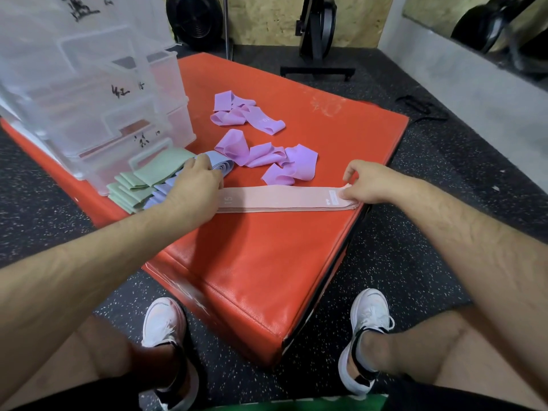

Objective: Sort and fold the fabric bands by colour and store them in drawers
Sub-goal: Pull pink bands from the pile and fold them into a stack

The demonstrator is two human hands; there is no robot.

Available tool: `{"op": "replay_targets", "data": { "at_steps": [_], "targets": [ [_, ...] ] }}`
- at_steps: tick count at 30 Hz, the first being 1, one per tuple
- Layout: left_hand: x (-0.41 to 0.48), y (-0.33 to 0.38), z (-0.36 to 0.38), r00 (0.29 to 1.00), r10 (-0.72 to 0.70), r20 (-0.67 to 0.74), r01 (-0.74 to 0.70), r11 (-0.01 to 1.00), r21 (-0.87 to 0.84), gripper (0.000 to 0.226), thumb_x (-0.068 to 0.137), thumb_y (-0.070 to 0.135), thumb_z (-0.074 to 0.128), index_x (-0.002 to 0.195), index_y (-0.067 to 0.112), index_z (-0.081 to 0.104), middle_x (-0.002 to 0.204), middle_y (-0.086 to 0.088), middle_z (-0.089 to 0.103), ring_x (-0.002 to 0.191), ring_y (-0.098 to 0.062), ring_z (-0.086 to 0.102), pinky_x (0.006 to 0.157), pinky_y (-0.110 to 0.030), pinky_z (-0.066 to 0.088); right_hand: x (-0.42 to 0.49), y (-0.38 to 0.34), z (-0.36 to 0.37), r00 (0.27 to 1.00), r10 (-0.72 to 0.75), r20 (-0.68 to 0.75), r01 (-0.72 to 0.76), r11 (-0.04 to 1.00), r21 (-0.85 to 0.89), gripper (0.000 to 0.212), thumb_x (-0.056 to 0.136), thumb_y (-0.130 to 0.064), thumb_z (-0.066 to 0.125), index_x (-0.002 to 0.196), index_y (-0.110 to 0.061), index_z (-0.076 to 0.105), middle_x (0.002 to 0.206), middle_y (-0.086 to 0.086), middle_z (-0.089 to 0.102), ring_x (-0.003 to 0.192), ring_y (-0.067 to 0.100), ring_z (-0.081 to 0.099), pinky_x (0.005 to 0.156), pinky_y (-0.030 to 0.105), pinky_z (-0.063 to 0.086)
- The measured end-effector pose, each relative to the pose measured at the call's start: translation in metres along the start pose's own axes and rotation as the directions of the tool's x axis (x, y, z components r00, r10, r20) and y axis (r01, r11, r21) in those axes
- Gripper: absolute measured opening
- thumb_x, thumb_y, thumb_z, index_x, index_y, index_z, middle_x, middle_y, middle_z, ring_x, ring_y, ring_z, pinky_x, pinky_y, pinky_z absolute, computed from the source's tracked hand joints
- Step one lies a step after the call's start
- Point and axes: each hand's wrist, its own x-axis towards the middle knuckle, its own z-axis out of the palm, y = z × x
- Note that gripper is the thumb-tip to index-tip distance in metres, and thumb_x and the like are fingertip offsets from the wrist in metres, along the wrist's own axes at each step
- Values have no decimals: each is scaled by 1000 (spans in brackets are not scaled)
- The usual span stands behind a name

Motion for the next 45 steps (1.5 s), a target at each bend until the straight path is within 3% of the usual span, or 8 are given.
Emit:
{"op": "replay_targets", "data": {
  "at_steps": [5,7,11,16,26,32,40,45],
  "targets": [
    [-3,33,-4,936,350,-52,-353,921,-165,27,80,0,55,99,11,70,105,-7,61,99,-34,59,85,-46,50,-2,-4,-6,986,125,112,-141,980,144,38,79,-29,74,108,-8,62,98,11,71,81,26,68,61,32,51],
    [-6,49,-1,904,428,2,-418,883,-212,31,86,14,48,109,16,69,118,-1,62,107,-28,59,91,-45,49,-3,-5,-5,975,155,162,-182,968,171,34,76,-29,75,98,-5,67,79,8,67,59,20,56,51,27,41],
    [-8,63,6,889,433,148,-391,887,-244,43,85,29,41,119,18,66,125,2,61,114,-27,56,95,-47,47,-4,-7,-3,960,201,196,-248,933,261,16,84,-17,72,89,-7,62,68,4,51,50,15,37,48,25,28],
    [-4,65,4,893,415,172,-366,894,-258,31,87,30,49,114,26,63,116,9,60,107,-20,52,91,-46,47,0,-2,-3,959,162,231,-227,930,289,28,84,-21,73,106,-5,68,84,5,58,69,17,50,55,28,41],
    [4,74,4,926,336,172,-268,906,-328,26,87,31,65,113,27,65,116,4,56,110,-24,51,96,-48,45,-1,-4,-6,975,85,203,-151,929,339,14,84,-12,72,95,-10,63,94,9,71,80,21,65,64,30,52],
    [5,85,1,909,357,216,-270,897,-350,24,90,46,60,110,33,63,109,12,56,105,-16,51,95,-44,44,-14,1,-33,969,40,243,-118,942,315,15,82,-6,73,78,-11,60,54,-3,57,54,13,47,53,27,40],
    [8,91,9,905,347,245,-212,869,-446,20,87,54,60,103,41,61,105,13,54,104,-14,50,97,-42,45,-29,1,-53,981,22,191,-91,929,358,15,77,-7,72,85,-10,60,55,-4,60,51,10,46,52,28,36],
    [9,94,5,918,295,265,-184,909,-375,23,85,56,58,101,40,59,107,20,54,105,-8,48,88,-40,44,-33,-2,-59,990,14,142,-63,936,346,24,71,-10,73,90,-15,59,76,7,58,61,15,46,53,30,36]
  ]
}}
